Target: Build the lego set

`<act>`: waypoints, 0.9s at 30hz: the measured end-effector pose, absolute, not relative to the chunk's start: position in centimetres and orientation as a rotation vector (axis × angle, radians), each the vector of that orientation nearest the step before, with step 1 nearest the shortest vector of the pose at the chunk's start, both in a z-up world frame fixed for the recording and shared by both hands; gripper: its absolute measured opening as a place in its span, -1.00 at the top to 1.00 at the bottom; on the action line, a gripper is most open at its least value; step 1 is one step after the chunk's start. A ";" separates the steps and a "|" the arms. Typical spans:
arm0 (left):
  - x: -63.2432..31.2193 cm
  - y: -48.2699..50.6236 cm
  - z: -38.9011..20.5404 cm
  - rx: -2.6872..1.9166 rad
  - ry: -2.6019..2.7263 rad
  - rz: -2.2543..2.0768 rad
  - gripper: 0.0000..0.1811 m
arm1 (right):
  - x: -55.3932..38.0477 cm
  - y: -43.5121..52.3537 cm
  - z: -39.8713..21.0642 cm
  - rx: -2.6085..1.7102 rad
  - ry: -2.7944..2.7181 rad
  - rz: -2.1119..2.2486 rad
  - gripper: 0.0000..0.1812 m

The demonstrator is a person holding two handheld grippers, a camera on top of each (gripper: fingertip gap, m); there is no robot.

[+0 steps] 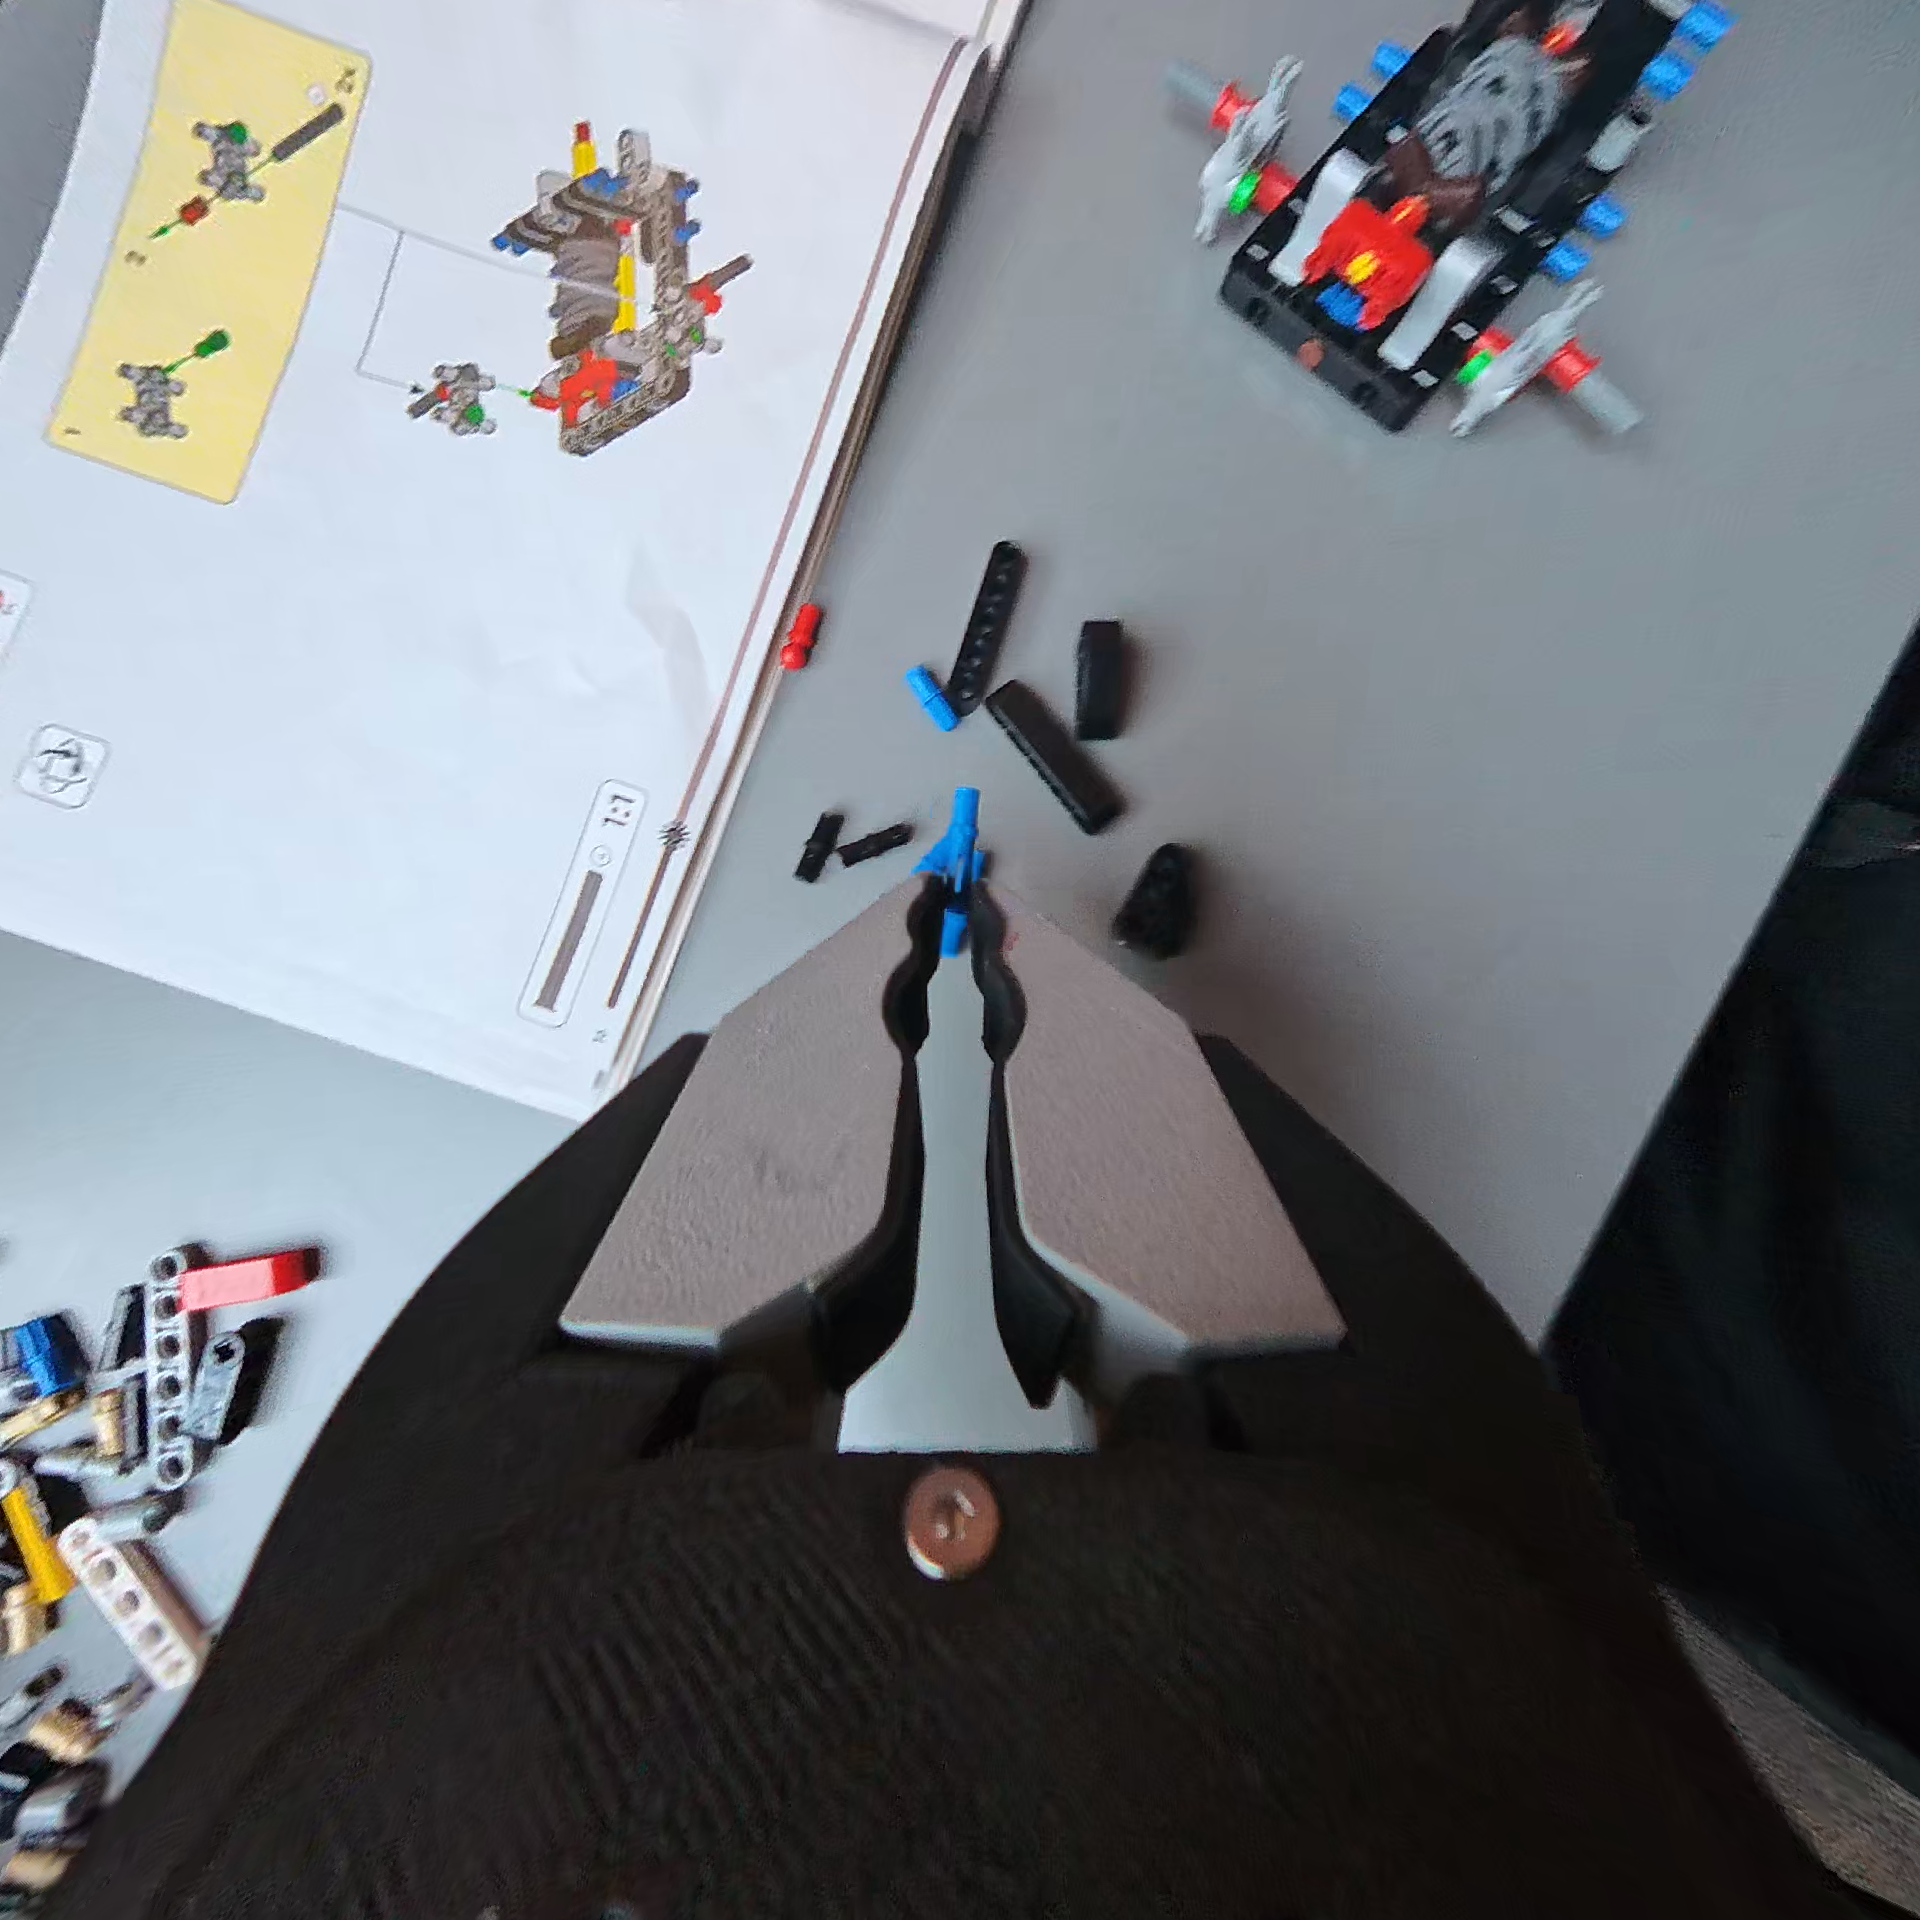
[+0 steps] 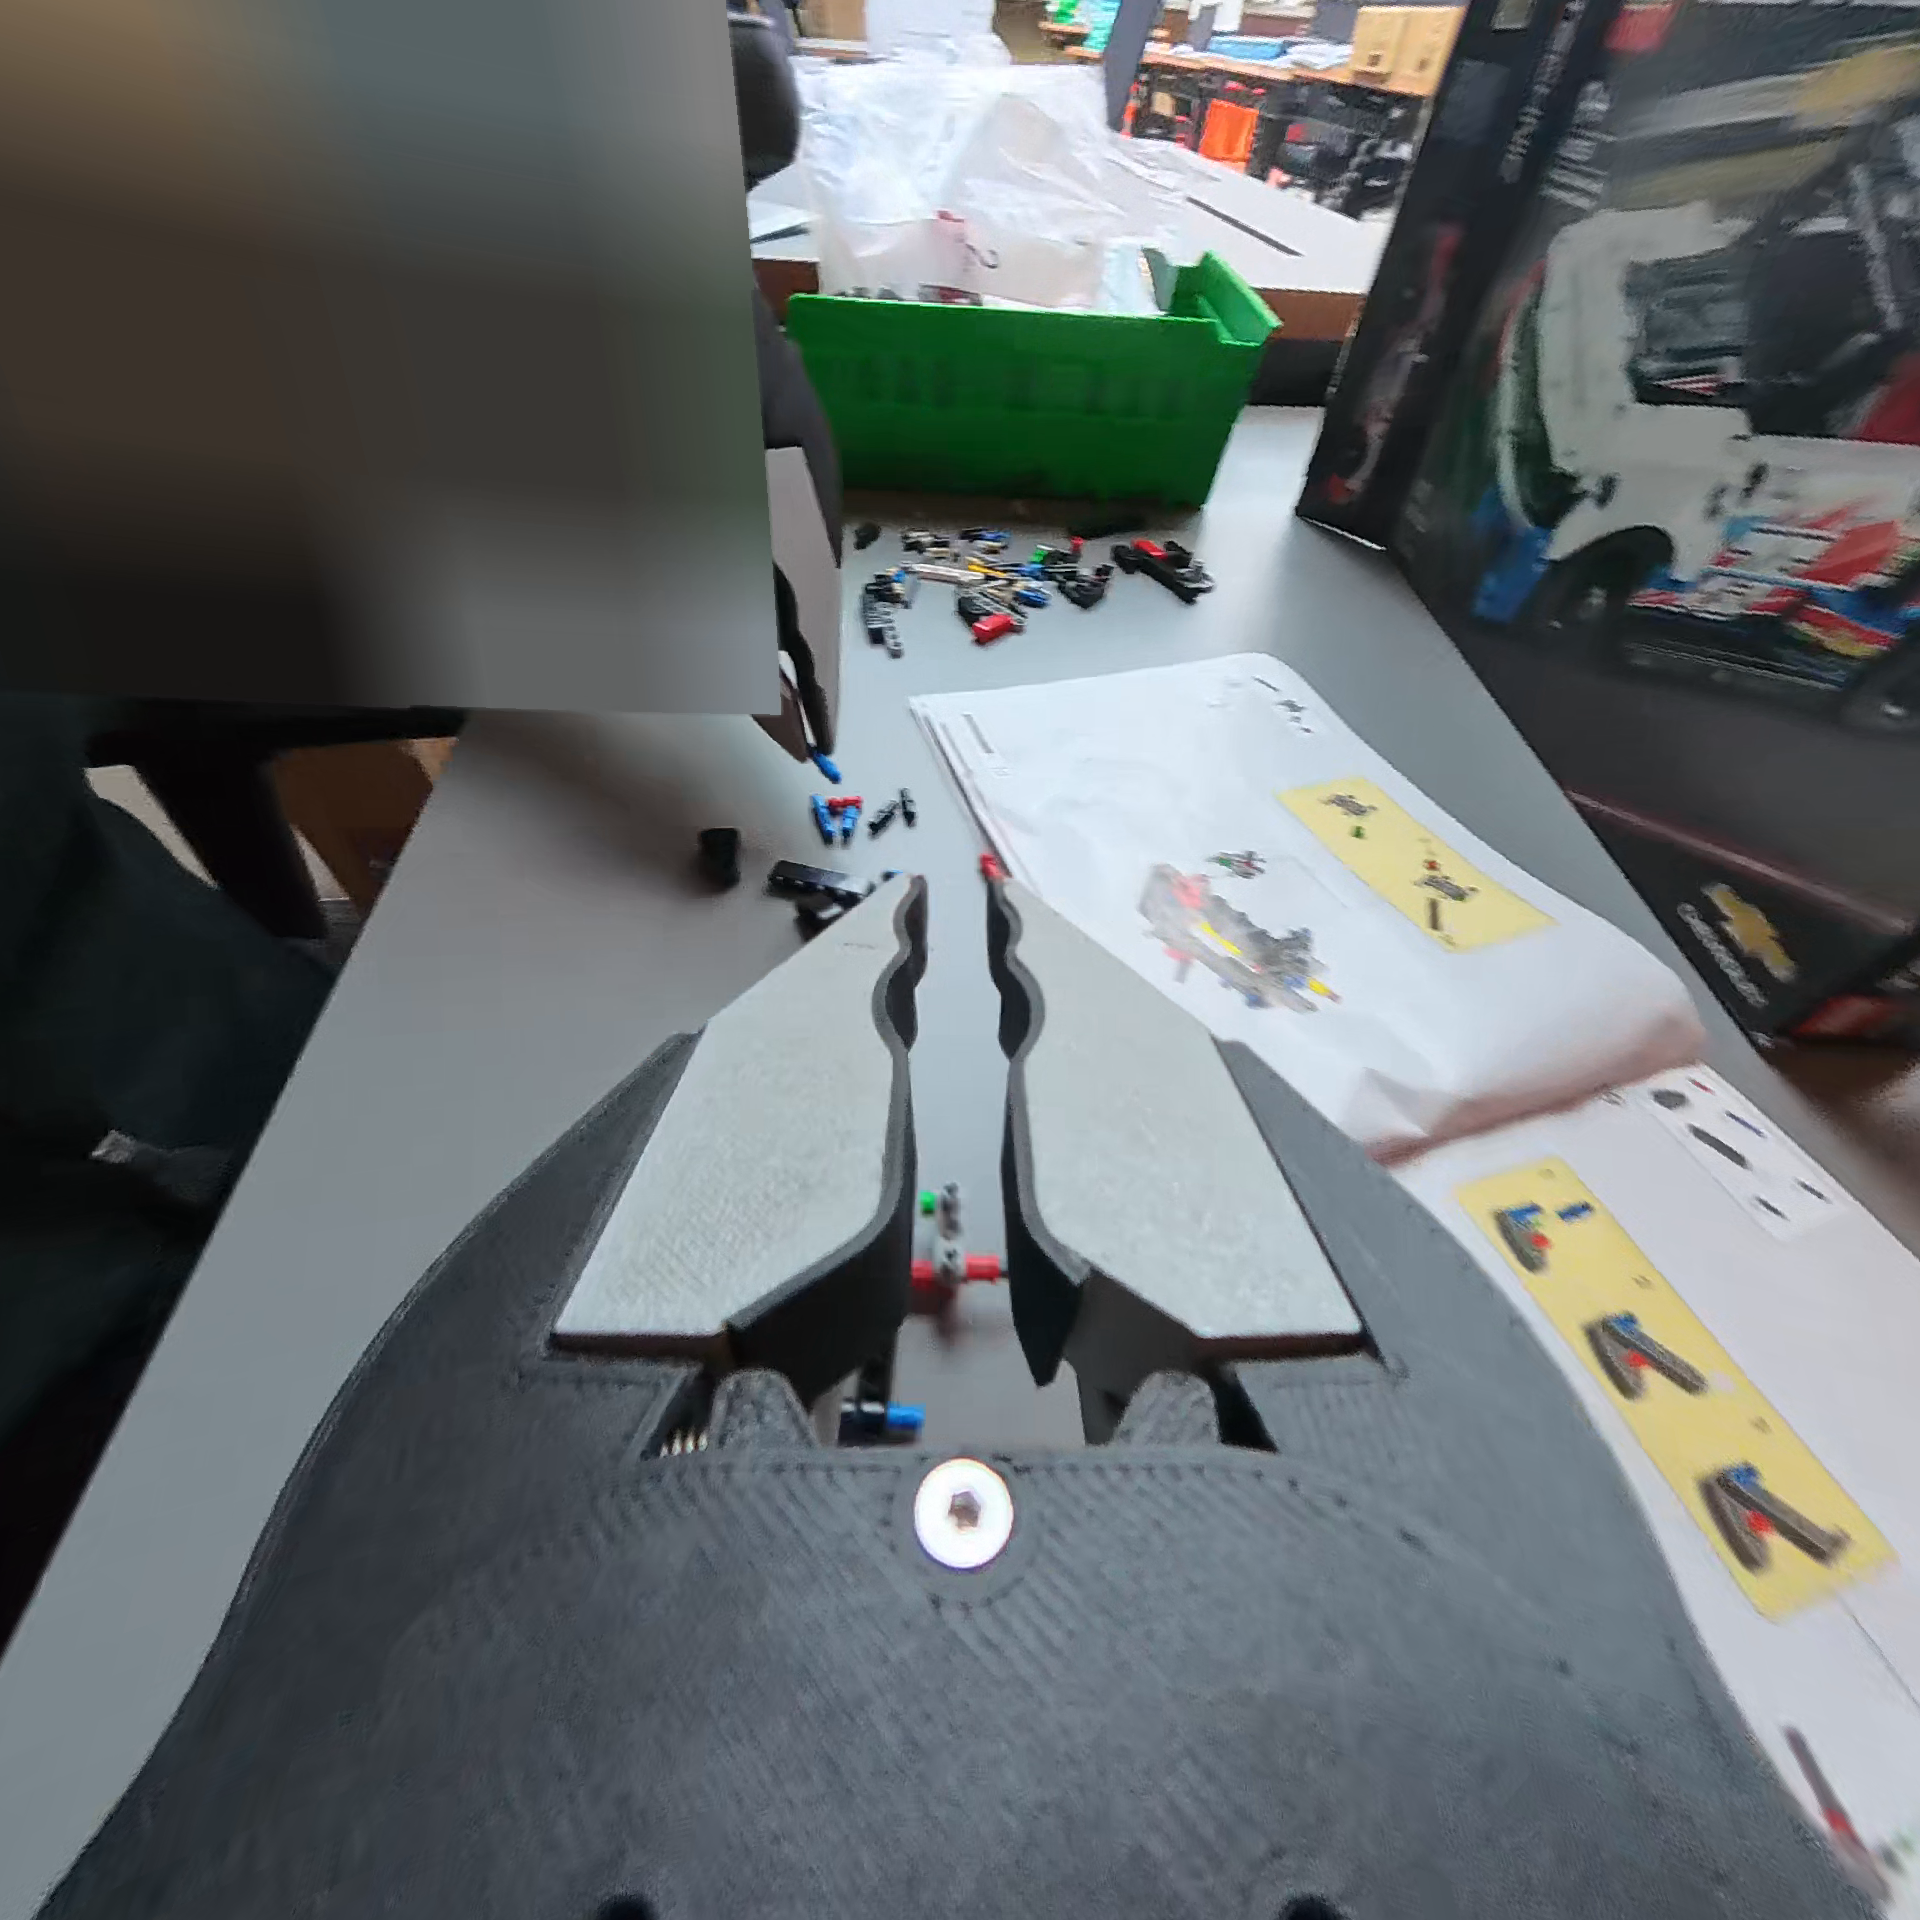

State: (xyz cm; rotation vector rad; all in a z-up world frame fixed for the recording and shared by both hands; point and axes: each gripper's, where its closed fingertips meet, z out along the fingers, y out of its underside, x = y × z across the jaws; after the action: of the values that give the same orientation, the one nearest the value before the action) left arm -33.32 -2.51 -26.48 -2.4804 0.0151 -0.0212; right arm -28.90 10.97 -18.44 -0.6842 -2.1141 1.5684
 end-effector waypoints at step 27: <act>-27.7 -0.7 -23.4 -2.492 0.267 0.022 0.96 | -27.7 -0.5 -23.8 -0.382 -2.398 1.174 0.98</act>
State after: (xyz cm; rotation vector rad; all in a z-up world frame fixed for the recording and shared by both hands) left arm -27.72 -0.72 -23.39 -2.4923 0.2669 0.0220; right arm -27.68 -0.46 -23.82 -0.3819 -2.3981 1.1742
